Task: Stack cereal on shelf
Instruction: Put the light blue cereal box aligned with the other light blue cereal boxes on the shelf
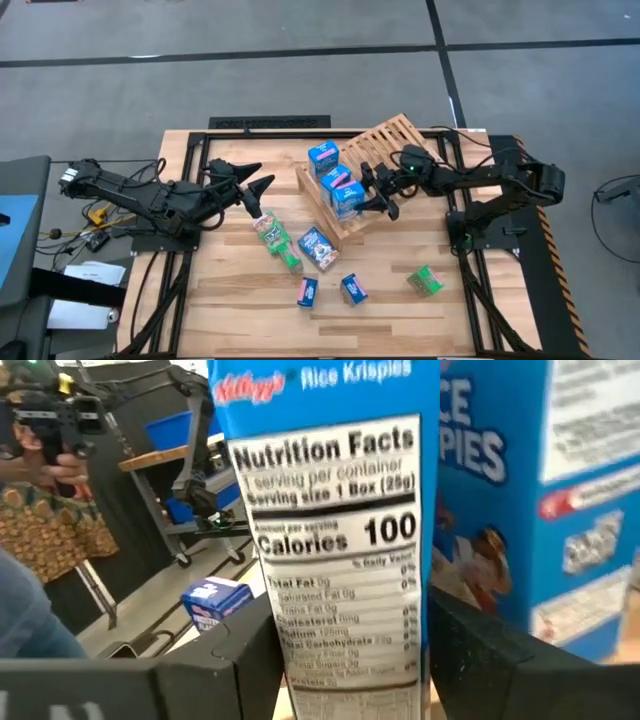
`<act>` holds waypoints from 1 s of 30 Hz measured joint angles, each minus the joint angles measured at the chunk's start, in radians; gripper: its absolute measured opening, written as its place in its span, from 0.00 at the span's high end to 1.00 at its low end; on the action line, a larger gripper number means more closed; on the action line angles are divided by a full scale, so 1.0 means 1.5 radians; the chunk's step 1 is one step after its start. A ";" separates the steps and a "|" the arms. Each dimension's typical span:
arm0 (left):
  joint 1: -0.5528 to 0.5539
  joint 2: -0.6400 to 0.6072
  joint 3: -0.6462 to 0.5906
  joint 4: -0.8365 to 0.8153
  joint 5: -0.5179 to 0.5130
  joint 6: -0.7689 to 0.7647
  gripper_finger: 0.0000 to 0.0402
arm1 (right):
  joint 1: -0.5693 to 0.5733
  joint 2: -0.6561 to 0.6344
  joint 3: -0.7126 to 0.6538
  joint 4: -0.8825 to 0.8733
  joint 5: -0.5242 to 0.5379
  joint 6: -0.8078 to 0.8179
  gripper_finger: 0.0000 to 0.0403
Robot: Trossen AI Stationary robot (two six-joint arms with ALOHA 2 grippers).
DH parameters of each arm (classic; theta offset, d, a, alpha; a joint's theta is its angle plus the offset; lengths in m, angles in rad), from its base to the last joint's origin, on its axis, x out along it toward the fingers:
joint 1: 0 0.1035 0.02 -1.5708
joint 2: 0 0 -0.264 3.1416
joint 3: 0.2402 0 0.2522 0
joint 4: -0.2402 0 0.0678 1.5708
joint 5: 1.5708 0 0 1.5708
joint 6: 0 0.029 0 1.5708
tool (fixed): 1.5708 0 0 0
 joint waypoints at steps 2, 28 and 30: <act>0.000 0.000 0.000 0.000 0.000 0.000 0.34 | -0.007 -0.003 0.000 -0.011 0.001 0.000 0.40; 0.000 0.000 0.000 -0.005 0.000 0.000 0.34 | -0.047 -0.106 0.000 -0.207 0.005 -0.070 0.35; 0.000 0.000 0.000 -0.005 0.000 0.000 0.34 | -0.060 -0.123 0.000 -0.220 0.005 -0.070 0.35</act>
